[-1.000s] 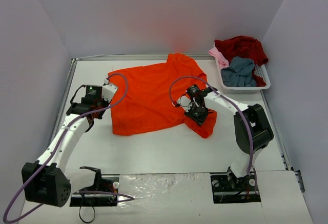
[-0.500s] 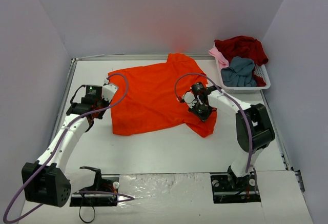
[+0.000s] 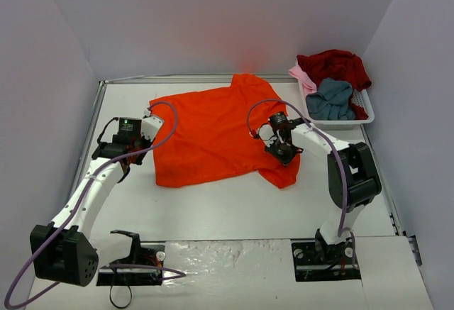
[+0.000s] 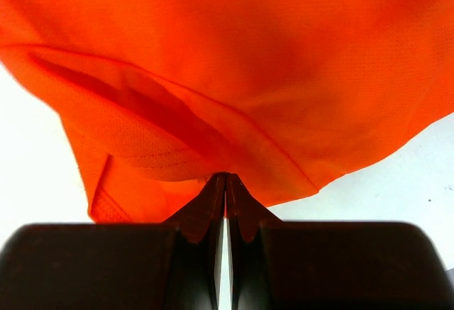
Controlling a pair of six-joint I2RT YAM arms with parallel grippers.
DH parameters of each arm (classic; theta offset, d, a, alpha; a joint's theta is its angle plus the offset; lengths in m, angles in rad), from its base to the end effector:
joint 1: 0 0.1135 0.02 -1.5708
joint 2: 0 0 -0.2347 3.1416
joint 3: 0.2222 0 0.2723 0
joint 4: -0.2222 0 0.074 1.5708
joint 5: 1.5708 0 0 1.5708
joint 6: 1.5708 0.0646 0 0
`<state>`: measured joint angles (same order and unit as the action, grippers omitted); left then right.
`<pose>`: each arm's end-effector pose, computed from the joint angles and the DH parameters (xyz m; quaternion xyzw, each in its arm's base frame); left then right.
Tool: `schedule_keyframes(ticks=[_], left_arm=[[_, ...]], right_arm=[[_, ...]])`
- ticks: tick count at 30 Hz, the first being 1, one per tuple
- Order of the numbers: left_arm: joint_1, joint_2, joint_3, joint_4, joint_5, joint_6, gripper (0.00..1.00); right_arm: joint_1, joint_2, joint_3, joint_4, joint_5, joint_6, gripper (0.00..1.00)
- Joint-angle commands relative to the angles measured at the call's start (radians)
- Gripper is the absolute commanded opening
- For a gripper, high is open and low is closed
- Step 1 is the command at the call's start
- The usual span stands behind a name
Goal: Fold and stack the t-shirts
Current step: Grap the side of the flattened tshirt closest away from the robot with both arms
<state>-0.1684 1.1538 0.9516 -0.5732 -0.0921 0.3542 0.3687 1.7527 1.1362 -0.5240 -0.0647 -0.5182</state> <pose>0.2928 -0.0438 0.2367 0.2207 0.8943 0.0781 0.3813 0.3451 0.1378 0.1139 -0.4252 0.8790 0.0156 0.2151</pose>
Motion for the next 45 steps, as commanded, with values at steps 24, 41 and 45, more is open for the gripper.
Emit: schedule_keyframes(ticks=[24, 41, 45], left_arm=[[0.007, 0.003, 0.021, -0.013, 0.015, -0.014, 0.27], [0.009, -0.005, 0.022, -0.02, 0.028, -0.015, 0.27], [0.009, -0.002, 0.027, -0.024, 0.029, -0.015, 0.27]], right_arm=[[-0.042, -0.034, 0.115, 0.033, -0.023, 0.075, 0.23], [-0.028, -0.234, 0.091, -0.175, -0.214, 0.037, 0.28], [-0.031, -0.234, 0.066, -0.225, -0.317, 0.009, 0.31]])
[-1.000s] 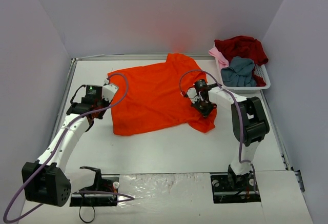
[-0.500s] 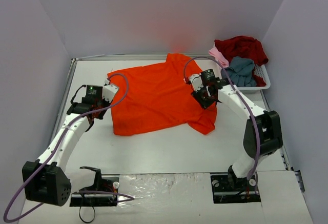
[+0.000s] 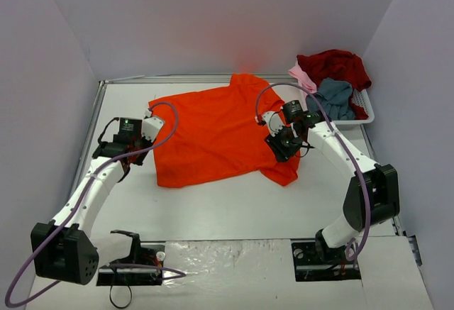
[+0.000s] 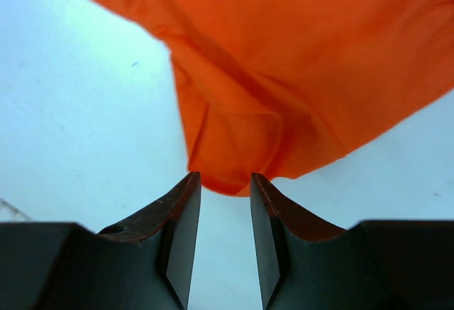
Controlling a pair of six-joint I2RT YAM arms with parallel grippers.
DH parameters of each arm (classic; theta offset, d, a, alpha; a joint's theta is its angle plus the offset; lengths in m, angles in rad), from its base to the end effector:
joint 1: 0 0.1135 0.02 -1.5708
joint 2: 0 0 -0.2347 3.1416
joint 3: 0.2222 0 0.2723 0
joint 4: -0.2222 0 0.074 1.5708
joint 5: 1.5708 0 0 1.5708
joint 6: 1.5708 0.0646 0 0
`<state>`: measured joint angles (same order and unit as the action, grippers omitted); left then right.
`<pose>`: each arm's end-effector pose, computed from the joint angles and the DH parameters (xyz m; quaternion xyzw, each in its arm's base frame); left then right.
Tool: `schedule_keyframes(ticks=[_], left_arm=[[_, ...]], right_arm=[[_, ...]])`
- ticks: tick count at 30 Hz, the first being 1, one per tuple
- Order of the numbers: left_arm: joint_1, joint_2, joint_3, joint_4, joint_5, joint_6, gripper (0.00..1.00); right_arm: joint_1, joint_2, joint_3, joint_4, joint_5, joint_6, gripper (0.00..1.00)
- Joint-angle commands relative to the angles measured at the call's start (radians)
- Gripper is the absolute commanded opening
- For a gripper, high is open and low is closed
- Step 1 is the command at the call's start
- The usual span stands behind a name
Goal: Fold and stack the t-shirts
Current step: Grap the side of the flattened tshirt closest away from the robot with both arms
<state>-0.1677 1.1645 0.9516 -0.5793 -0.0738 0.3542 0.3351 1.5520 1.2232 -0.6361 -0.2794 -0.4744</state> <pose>0.2934 -0.0448 0.2331 0.2250 0.8969 0.0693 0.3745 0.3378 0.1365 0.2073 -0.4104 0.8524 0.1120 0.3040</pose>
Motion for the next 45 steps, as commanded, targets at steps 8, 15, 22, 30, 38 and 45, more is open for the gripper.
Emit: schedule_keyframes(ticks=[8, 15, 22, 30, 38, 45], left_arm=[[0.008, -0.017, 0.024, -0.016, 0.017, -0.017, 0.27], [0.008, -0.017, 0.023, -0.014, 0.02, -0.014, 0.27], [0.008, -0.02, 0.016, -0.008, 0.02, -0.011, 0.27], [0.008, -0.029, 0.01, -0.008, 0.014, -0.011, 0.27], [0.008, -0.019, 0.013, -0.008, 0.009, -0.009, 0.27], [0.008, -0.009, 0.018, -0.007, 0.008, -0.011, 0.27]], right_arm=[[-0.042, 0.016, -0.042, -0.143, -0.21, -0.064, 0.32], [-0.088, 0.111, -0.017, -0.188, -0.299, -0.11, 0.32], [-0.116, 0.169, -0.018, -0.185, -0.365, -0.139, 0.32], [-0.145, 0.244, 0.015, -0.18, -0.402, -0.17, 0.32], [-0.162, 0.307, 0.052, -0.175, -0.418, -0.191, 0.31], [-0.168, 0.35, 0.079, -0.168, -0.431, -0.201, 0.31]])
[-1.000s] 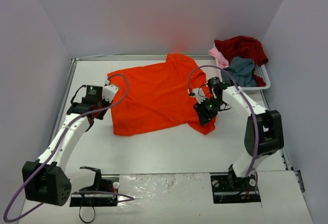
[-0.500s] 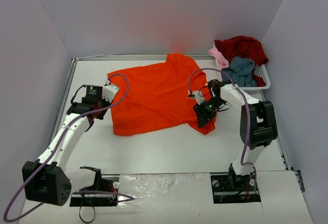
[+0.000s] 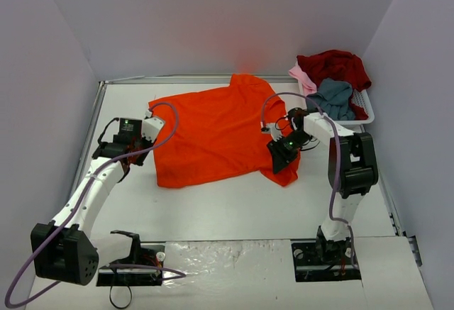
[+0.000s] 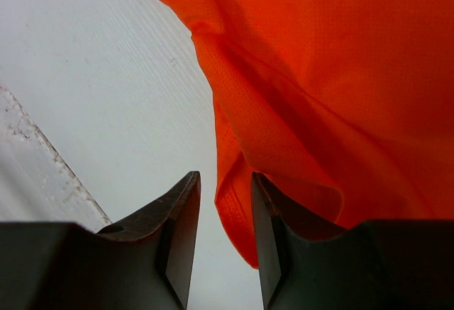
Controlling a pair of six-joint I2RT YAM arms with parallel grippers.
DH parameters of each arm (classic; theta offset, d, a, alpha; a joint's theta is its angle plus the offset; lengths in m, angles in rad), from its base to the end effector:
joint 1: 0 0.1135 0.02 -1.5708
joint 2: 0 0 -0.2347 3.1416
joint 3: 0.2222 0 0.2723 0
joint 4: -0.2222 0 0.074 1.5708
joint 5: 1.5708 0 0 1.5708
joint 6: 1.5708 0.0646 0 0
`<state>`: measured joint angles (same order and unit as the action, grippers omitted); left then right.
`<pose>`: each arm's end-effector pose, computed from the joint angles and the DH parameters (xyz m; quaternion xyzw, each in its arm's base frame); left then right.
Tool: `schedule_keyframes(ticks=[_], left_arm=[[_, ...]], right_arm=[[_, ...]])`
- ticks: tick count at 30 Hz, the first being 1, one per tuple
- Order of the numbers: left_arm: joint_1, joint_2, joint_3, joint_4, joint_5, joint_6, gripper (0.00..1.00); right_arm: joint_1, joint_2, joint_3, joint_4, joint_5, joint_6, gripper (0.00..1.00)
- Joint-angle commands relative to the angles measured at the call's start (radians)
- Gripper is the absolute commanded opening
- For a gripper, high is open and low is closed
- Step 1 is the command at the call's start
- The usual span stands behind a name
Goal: Fold and stack the t-shirts
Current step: Grap the side of the flattened tshirt closest away from the robot with both arms
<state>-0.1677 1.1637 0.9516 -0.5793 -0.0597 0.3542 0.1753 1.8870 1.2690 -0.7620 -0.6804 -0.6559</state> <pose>0.2932 -0.0457 0.2333 0.2276 0.8962 0.0628 0.3755 0.3551 0.1042 0.1096 -0.4079 0.8457 0.3012 0.1663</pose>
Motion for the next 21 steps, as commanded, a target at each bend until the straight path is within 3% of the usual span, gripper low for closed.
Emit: schedule_keyframes(ticks=[1, 21], left_arm=[[0.008, -0.009, 0.018, -0.007, -0.006, -0.011, 0.27], [0.008, -0.009, 0.015, -0.005, -0.009, -0.011, 0.27]], right_arm=[[-0.008, 0.018, 0.041, -0.04, -0.03, -0.021, 0.31], [0.0, 0.061, 0.073, 0.0, -0.031, -0.001, 0.31]])
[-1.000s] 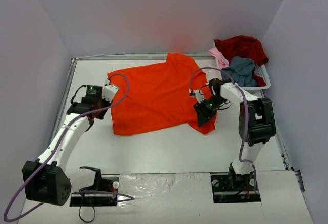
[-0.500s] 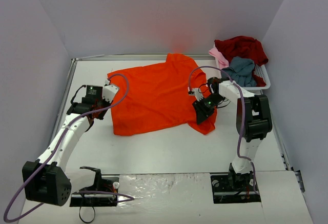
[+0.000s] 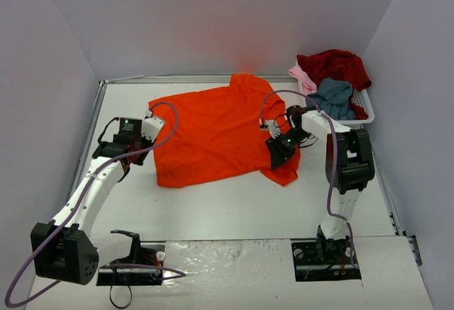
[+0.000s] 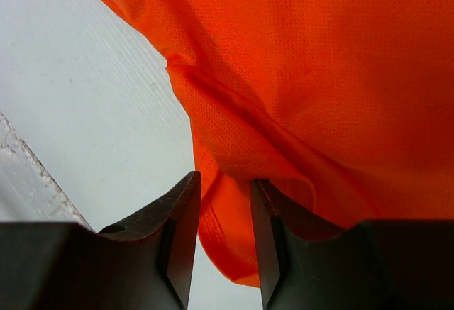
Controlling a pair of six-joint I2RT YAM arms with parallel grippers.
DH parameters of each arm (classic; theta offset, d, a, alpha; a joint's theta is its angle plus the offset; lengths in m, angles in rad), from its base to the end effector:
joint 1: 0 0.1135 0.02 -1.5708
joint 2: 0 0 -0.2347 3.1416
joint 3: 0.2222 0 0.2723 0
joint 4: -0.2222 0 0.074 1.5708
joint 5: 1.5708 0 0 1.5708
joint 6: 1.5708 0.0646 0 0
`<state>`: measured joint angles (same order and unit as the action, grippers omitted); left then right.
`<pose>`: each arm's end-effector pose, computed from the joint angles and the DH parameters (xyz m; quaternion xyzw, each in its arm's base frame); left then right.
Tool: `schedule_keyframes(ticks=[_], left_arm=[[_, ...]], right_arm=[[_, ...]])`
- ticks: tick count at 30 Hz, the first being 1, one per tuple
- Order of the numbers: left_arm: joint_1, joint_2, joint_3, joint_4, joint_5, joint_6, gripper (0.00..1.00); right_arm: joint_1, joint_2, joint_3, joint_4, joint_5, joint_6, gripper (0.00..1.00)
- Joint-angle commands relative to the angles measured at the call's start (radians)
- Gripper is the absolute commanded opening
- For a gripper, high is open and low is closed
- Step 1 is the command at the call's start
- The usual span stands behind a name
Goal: Fold and stack the t-shirts
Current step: Grap the side of the flattened tshirt closest away from the robot with both arms
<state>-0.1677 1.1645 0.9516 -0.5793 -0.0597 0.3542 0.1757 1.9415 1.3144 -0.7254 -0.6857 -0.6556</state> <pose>0.2933 -0.0457 0.2330 0.2277 0.8964 0.0628 0.3752 0.3691 0.1071 0.1039 -0.4115 0.8417 0.3002 0.1791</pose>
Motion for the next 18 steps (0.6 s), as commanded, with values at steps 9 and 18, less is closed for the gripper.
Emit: schedule_keyframes(ticks=[9, 18], left_arm=[[0.01, -0.012, 0.013, -0.005, -0.008, -0.011, 0.27], [0.014, -0.017, 0.01, -0.002, 0.001, -0.012, 0.27]], right_arm=[[0.01, -0.003, 0.036, -0.037, -0.038, -0.001, 0.3], [0.013, -0.016, 0.04, -0.039, -0.04, 0.008, 0.1]])
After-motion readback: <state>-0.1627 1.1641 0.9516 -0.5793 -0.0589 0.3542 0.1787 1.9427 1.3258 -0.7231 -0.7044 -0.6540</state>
